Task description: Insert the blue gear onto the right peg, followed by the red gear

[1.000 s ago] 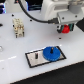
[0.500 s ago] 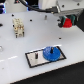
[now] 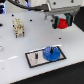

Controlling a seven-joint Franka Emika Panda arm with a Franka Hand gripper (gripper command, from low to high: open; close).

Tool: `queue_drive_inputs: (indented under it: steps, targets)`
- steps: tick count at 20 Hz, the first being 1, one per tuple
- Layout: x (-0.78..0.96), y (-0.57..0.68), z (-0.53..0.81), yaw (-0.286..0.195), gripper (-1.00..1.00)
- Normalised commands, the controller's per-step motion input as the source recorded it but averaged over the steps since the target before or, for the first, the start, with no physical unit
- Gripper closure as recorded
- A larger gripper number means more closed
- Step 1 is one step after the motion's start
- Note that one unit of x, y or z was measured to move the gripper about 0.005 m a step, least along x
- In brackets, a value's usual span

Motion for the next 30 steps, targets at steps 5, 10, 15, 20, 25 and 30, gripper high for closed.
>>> queue_drive_inputs:
  steps: [5, 10, 15, 20, 25, 30]
  targets:
    - [0.77, -0.26, 0.19, 0.000, 1.00]
    - [0.76, -0.22, 0.11, 0.000, 1.00]
    - [0.59, -0.17, 0.02, 0.000, 1.00]
    - [0.42, -0.18, -0.03, 0.000, 1.00]
    - [0.31, -0.15, -0.07, 0.000, 1.00]
    - [0.15, -0.08, -0.08, 0.000, 1.00]
